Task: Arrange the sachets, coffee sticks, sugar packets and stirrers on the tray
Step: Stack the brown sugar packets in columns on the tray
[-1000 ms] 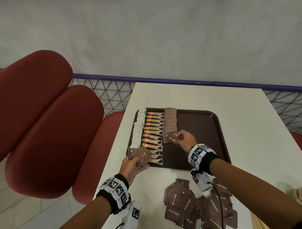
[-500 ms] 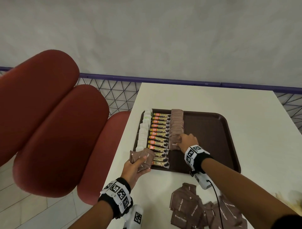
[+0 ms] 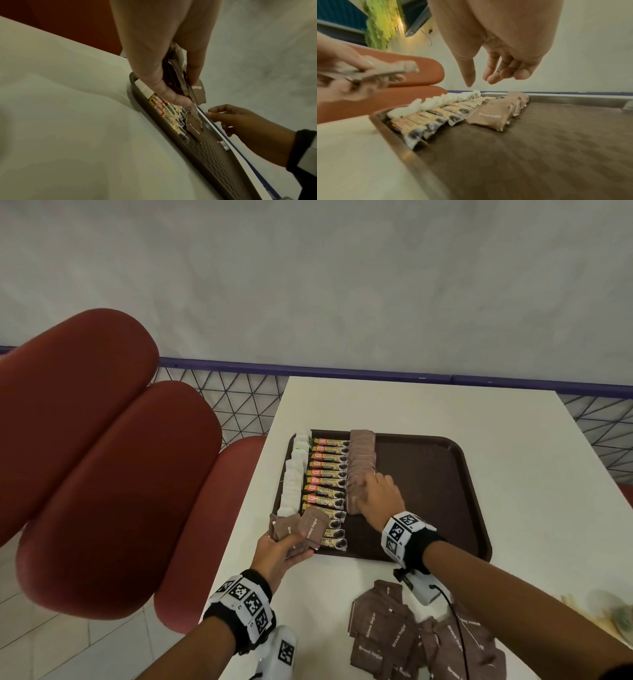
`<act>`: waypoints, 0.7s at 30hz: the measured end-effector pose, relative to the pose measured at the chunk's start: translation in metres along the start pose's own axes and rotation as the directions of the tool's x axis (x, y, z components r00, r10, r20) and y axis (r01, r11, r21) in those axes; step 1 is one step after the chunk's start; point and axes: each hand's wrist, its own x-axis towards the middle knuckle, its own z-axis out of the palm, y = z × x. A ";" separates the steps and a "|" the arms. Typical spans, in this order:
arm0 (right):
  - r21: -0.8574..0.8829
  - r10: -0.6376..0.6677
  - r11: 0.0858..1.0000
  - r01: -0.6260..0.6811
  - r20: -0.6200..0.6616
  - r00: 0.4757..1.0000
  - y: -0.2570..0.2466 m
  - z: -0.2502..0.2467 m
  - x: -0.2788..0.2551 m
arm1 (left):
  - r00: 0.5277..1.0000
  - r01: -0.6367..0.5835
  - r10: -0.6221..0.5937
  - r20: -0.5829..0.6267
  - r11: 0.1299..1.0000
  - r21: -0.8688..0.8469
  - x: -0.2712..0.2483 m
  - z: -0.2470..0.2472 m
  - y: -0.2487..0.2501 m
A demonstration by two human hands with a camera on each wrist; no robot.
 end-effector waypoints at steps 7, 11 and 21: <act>0.588 -0.175 0.809 -0.003 0.244 0.954 -0.018 -0.008 -0.027 | 1.000 -0.011 0.009 0.029 0.999 0.050 -0.003 0.017 0.000; 0.601 -0.207 0.799 -0.025 0.315 0.926 -0.021 -0.004 -0.038 | 0.998 -0.005 0.000 0.058 0.996 0.091 -0.004 0.022 -0.003; 0.278 0.200 0.930 -0.239 0.164 0.966 0.024 -0.003 -0.031 | 0.994 0.054 -0.060 0.094 0.997 0.063 -0.007 0.017 0.001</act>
